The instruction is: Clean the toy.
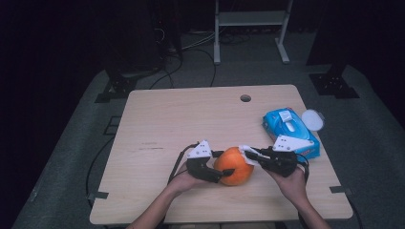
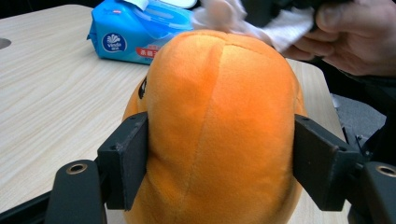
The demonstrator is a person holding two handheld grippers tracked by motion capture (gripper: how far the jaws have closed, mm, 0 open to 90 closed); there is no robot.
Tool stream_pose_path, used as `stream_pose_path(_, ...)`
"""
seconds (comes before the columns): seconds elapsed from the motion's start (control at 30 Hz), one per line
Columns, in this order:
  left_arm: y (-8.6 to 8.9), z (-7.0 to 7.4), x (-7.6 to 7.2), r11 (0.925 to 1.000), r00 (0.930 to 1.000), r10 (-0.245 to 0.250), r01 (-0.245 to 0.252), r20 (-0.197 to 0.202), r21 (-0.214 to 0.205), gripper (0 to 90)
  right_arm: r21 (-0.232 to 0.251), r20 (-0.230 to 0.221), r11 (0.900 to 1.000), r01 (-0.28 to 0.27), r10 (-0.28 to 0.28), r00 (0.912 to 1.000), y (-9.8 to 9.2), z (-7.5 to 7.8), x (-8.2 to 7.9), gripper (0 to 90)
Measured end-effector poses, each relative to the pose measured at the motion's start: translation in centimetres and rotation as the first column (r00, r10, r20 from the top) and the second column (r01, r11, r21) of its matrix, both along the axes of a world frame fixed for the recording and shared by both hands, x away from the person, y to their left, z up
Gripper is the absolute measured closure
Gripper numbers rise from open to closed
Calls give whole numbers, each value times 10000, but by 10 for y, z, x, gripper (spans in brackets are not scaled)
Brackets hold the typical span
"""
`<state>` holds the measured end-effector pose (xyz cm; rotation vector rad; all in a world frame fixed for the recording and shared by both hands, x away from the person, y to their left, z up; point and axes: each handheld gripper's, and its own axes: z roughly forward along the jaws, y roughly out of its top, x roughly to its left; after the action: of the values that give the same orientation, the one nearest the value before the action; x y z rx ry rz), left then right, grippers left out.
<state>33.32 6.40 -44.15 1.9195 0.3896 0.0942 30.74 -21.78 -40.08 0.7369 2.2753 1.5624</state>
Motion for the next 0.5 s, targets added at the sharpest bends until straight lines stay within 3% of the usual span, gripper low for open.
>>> stream_pose_path(0.17,-1,0,1,9999,9999,105,-105,-64,-65,263,-297,240,9993,-226,233,9994,4,3,-14,797)
stream_pose_path(0.27,-2,0,-1,9998,9998,180,-180,-57,-46,263,-529,513,9964,-656,683,9963,20,9,-18,797)
stream_pose_path(0.5,-5,1,-4,9999,9998,13,-15,180,143,262,-676,619,9931,-958,1000,9931,38,14,-9,798)
